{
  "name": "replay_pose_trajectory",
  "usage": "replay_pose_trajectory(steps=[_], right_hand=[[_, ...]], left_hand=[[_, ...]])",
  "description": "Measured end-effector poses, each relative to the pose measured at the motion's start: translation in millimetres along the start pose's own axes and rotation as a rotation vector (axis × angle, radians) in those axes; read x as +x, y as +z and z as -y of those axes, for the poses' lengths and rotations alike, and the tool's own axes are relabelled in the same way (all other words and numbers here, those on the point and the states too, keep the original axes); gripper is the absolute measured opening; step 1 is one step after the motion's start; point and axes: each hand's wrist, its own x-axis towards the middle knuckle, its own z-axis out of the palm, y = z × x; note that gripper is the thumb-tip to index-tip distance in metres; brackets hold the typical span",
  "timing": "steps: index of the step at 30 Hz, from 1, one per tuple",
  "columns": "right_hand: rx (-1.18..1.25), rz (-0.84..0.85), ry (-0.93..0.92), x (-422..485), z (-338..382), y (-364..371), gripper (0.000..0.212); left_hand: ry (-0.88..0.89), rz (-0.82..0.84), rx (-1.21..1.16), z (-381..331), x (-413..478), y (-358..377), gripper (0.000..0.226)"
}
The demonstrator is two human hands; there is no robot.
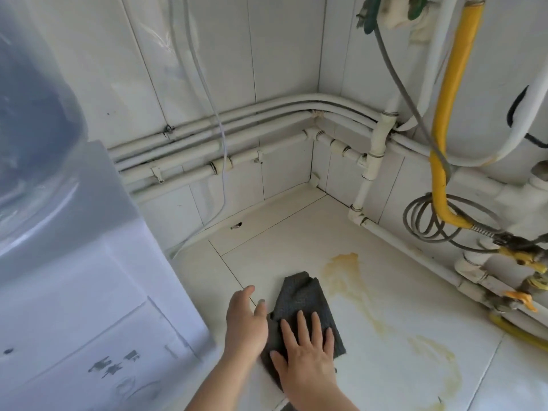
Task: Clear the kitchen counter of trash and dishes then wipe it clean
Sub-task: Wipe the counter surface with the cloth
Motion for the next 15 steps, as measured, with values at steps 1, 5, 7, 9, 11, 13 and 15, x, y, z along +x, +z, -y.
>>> replay_pose_trajectory(steps=[1,5,7,9,11,13,15], right_hand=[[-0.020,0.020,-0.003,3.6,-1.9,5.7,0.057],[-0.071,0.094,0.037,47.4,-0.1,-14.2,0.072],[-0.085,0.046,0.020,72.2,-6.9,-21.0,0.087],[-0.084,0.069,0.012,80.3,-9.5,-23.1,0.091],[-0.096,0.004,-0.006,83.4,-11.1,-20.3,0.086],[-0.129,-0.073,-0.010,86.6,-12.1,-26.8,0.074],[-0.096,0.011,-0.016,95.0,-13.3,-31.8,0.069]], left_hand=[[0.005,-0.004,0.036,1.0,3.6,0.7,0.045],[-0.061,0.023,0.185,9.2,36.4,5.9,0.050],[-0.042,0.023,0.228,9.7,49.6,12.4,0.050],[-0.036,0.024,0.261,5.9,60.9,18.7,0.049],[-0.038,0.021,0.271,-0.4,72.3,23.6,0.049],[-0.049,0.006,0.243,-9.8,82.7,27.7,0.048],[-0.059,-0.006,0.210,-20.0,93.8,32.7,0.048]])
